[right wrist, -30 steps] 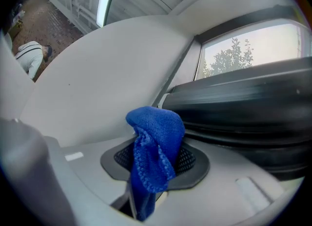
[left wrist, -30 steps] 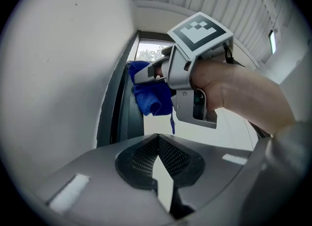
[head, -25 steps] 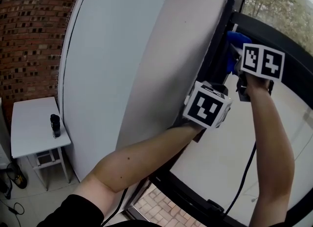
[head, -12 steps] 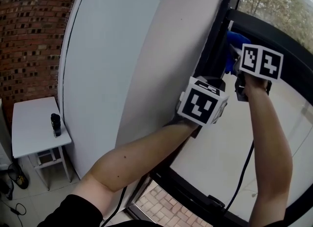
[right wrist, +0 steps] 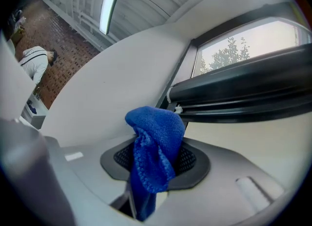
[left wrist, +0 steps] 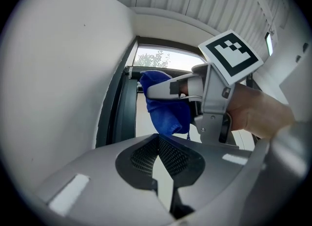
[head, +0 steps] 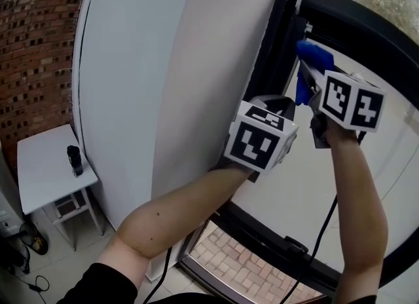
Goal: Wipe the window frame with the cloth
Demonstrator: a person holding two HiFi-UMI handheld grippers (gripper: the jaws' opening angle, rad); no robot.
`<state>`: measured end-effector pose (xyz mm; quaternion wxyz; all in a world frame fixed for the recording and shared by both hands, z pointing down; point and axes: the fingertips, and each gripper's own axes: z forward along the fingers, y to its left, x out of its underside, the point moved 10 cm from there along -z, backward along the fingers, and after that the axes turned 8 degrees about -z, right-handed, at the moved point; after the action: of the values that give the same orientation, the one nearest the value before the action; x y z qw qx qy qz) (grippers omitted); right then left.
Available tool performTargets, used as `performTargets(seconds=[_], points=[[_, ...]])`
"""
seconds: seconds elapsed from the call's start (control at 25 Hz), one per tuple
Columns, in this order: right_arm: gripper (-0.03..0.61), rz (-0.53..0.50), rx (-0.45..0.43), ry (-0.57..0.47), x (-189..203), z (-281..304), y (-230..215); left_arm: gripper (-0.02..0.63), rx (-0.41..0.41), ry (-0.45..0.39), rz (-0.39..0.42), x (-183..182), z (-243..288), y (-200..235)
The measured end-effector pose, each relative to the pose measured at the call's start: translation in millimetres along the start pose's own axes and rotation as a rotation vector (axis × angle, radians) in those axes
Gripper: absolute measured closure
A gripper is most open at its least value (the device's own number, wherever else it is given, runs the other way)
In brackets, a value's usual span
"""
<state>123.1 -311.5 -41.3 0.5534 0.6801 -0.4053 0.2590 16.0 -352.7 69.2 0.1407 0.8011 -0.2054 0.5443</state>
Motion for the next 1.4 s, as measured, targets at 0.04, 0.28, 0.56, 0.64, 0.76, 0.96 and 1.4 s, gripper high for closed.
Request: performTargets(seconds=[0.04,0.28,0.56,0.64,0.76,0.96,1.4], points=[[0.423,0.004,-0.003,0.004,5.2,-4.1,3.4,0.624,0.000,0.005,-0.007,3.7,-2.4,0.5],[0.423,0.049,-0.037,0.017,45.4,-31.6,36.4,0.624,-0.031,0.033,-0.010,25.1,-32.2,12.7],[0.422,0.074,-0.035,0.023,96.4,-71.2,72.8,0.623,-0.051,0.073,0.014,55.4,-59.8,8.6],[0.423,0.094,-0.039,0.034,112.3,-78.1,80.6,0.623,-0.055,0.075,0.011,61.8,-66.7,7.1],[0.423,0.129,-0.031,0.049,137.8,-90.9,92.3,0.623,-0.064,0.078,0.017,73.2,-78.8,4.4],[0.422,0.175,-0.016,0.056,175.4,-121.7,126.8,0.623,-0.077,0.111,0.013,105.9,-107.4,4.3],[0.422,0.226,-0.009,0.100,220.6,-157.2,150.5,0.623,-0.083,0.128,-0.046,158.5,-127.7,-10.3]])
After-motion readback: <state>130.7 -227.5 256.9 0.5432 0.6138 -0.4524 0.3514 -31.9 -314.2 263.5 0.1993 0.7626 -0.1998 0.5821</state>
